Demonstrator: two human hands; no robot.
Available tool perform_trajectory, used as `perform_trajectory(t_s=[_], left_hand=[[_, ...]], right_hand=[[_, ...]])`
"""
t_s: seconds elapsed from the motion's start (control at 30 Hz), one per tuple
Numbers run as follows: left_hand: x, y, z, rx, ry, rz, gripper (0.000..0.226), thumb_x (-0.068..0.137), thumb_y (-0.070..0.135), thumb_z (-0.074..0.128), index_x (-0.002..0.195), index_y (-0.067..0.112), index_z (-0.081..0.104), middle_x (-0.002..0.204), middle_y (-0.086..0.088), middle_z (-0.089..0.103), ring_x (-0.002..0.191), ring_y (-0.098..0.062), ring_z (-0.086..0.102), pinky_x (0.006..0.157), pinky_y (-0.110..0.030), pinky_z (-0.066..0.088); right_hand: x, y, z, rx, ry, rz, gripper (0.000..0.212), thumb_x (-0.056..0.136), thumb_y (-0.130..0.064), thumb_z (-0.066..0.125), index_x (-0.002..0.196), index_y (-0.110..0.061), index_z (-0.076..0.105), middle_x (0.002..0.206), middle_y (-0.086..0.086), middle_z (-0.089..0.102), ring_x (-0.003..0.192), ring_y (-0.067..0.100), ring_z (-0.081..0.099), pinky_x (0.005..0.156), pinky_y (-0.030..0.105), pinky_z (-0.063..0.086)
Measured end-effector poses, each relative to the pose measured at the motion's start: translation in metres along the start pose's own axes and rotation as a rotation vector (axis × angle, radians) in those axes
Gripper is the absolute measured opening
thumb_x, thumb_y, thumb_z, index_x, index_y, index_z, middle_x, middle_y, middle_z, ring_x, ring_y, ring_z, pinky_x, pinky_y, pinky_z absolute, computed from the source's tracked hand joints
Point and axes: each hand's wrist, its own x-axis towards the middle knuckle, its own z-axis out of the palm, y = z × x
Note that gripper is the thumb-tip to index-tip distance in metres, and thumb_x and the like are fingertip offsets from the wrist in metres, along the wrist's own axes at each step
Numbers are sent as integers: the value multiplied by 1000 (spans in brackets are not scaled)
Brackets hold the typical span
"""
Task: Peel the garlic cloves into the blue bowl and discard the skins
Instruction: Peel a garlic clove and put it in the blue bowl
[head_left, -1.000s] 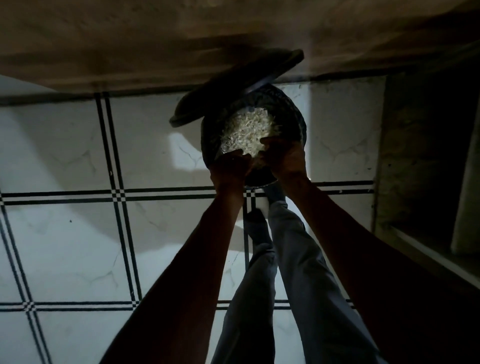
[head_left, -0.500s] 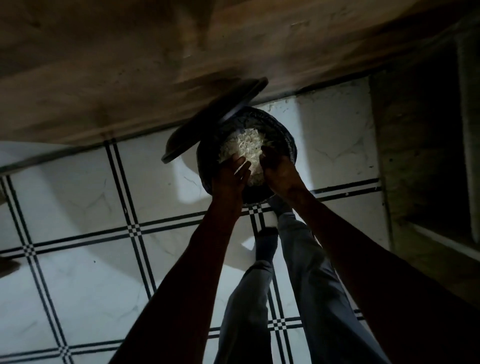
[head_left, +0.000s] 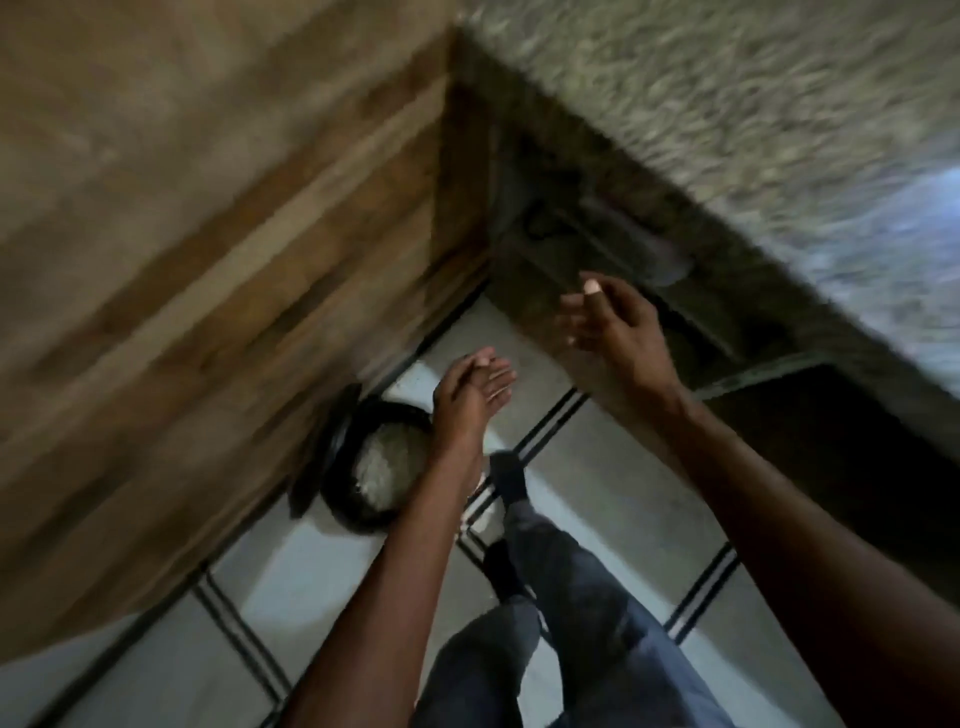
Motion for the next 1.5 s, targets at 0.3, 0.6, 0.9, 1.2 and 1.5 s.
perform_trajectory(t_s=[0.3,0.6,0.9,1.2,1.5], left_hand=[[-90,38,251,269,-478,158,18,108,9,48,124,10,55,95,-7,72,74,-10,72,68,-22,58],[-130,-47,438,646,-748,140,20,103,6,58,123,6,56,103,-14,70,76,-15,70,70,-26,58],[-112,-133,555,1062,-775,367,27,93,3,70,118,13,63,109,-7,68,92,-21,66,89,-48,60],[-102,-168,580,1552,-953,873,50,83,19,77,130,10,64,123,-5,55,117,-24,50,97,-38,47],[-97,-169,574,1529,-960,883,49,88,27,78,134,18,62,129,8,47,118,-14,41,93,-35,47]], right_hand=[[-105,-104,-236,150,528,-155,31,111,-28,50,134,-8,59,111,8,72,97,21,75,73,33,60],[-189,-54,-416,-6,843,-46,21,105,-24,63,125,-18,67,109,2,74,94,13,75,80,39,66],[-202,5,-553,-212,952,160,15,97,-9,67,110,-11,75,92,4,76,69,-2,69,55,9,50],[-182,21,-629,-420,962,121,21,96,-7,71,116,-7,77,103,2,72,76,-3,63,68,4,51],[-148,31,-651,-671,741,103,20,90,-14,80,109,-10,81,99,6,63,85,24,65,76,37,56]])
